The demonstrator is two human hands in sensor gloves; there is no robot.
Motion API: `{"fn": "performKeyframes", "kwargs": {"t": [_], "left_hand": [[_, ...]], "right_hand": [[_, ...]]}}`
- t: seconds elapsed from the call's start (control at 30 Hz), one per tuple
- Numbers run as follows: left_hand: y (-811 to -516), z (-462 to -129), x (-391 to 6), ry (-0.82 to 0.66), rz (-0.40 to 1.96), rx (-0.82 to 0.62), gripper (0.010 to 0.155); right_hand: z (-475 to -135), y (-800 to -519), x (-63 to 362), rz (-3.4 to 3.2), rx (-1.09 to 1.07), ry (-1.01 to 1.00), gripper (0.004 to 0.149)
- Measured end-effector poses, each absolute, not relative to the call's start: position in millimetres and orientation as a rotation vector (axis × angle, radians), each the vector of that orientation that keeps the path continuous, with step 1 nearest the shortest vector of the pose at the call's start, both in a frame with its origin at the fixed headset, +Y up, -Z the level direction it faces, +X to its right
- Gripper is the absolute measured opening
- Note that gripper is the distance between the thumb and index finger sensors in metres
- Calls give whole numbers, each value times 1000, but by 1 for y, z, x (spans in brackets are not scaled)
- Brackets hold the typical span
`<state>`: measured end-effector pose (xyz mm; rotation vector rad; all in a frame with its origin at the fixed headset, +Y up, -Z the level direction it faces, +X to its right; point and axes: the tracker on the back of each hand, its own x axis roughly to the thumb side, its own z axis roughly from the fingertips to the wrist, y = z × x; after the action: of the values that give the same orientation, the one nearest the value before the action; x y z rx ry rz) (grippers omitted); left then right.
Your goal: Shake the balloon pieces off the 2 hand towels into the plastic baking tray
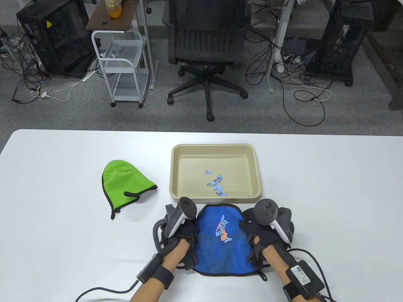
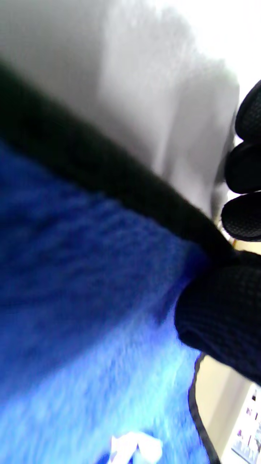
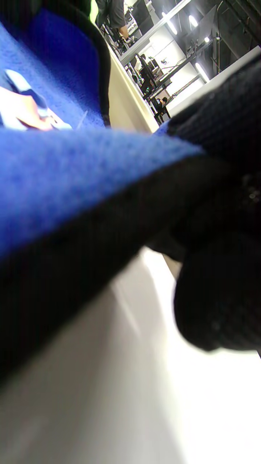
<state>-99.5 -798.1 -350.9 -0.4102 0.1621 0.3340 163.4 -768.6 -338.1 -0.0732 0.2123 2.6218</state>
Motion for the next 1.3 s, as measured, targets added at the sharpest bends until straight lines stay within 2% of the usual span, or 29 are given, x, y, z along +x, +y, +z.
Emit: {"fn": "performKeyframes", "kwargs": {"t": [0.2, 0.6, 0.87, 1.1, 1.3], "left_hand": [[-777, -346, -94, 100, 428, -405, 34], [-736, -353, -78, 31, 361, -429, 37], [-709, -360, -72, 6, 401, -443, 37], [-676, -388, -76, 28, 431, -434, 37], [-645, -431, -85, 91, 510, -407, 38]], "right_hand": [[-337, -761, 161, 2604, -77, 212, 41], [-342, -741, 160, 2541, -186, 300, 42], [-347, -717, 158, 2504, -185, 315, 42], [-372, -682, 152, 2428, -191, 349, 42], [-413, -657, 147, 2338, -233, 319, 42]]}}
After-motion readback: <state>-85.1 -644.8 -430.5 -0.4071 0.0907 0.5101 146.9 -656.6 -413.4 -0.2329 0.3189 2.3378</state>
